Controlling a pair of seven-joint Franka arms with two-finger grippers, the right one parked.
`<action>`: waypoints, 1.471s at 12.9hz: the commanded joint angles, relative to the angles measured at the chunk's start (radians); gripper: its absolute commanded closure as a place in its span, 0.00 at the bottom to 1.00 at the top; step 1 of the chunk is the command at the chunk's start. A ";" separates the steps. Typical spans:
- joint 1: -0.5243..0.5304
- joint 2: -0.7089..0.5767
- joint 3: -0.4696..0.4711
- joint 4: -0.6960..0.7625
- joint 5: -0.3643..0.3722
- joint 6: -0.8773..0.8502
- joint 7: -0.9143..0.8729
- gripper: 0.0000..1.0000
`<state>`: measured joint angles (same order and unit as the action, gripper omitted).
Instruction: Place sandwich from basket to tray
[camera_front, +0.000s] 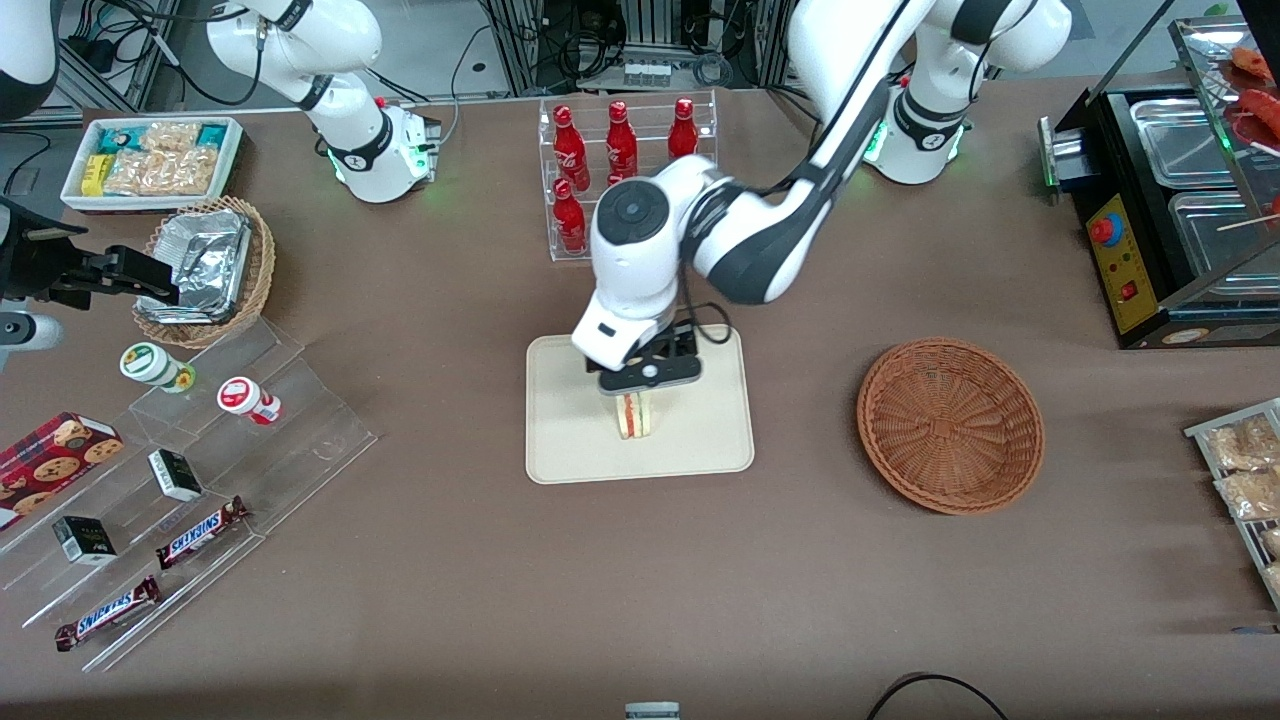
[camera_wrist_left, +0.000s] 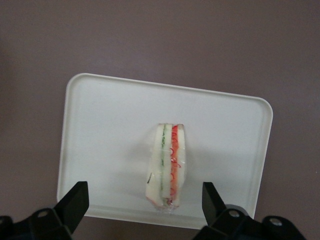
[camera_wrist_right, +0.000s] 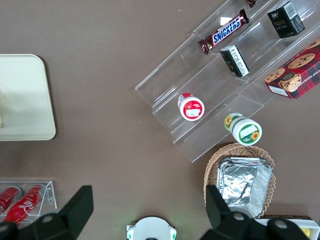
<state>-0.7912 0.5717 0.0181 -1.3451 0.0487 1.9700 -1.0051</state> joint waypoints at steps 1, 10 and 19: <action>-0.005 -0.111 0.071 -0.034 0.002 -0.106 -0.024 0.00; 0.295 -0.469 0.094 -0.236 -0.063 -0.308 0.325 0.00; 0.563 -0.676 0.097 -0.414 -0.076 -0.382 0.810 0.00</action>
<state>-0.2609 -0.0416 0.1263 -1.7050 -0.0288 1.5888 -0.2558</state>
